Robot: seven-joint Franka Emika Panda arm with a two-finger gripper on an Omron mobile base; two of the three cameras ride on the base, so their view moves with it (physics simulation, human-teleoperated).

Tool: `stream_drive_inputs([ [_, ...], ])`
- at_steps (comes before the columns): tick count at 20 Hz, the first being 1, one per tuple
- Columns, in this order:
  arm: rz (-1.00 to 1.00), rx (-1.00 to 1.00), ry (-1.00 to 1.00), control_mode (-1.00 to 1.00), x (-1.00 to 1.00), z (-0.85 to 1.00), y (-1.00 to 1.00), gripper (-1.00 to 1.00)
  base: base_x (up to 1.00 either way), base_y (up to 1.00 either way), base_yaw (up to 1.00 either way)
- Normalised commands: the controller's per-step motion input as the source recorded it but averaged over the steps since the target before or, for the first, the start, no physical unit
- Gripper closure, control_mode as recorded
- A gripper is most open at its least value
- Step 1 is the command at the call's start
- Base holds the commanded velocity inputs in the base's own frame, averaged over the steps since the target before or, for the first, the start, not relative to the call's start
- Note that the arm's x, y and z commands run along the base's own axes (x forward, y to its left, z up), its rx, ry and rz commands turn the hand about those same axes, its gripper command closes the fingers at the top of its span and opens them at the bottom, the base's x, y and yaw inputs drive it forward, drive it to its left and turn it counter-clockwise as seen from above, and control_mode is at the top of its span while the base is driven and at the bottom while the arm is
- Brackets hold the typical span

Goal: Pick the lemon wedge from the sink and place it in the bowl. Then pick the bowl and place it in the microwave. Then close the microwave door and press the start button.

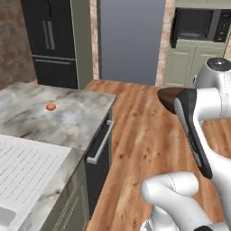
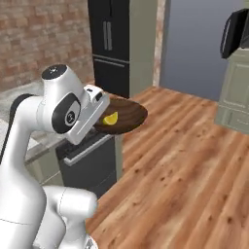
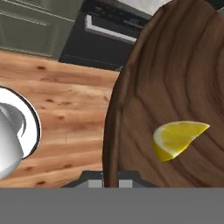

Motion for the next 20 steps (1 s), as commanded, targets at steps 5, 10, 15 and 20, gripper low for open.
stream_drive_inputs([
  [5,0.00,0.00,0.00,1.00,0.00,0.00,0.00,1.00,-0.24,0.00,-0.78],
  [10,0.00,0.00,0.00,1.00,0.00,0.00,0.00,1.00,0.10,-0.03,-0.47],
  [15,0.00,0.00,0.00,1.00,0.00,0.00,0.00,1.00,0.95,-0.09,0.01],
  [20,0.00,0.00,0.00,1.00,0.00,0.00,0.00,1.00,1.00,0.00,0.04],
])
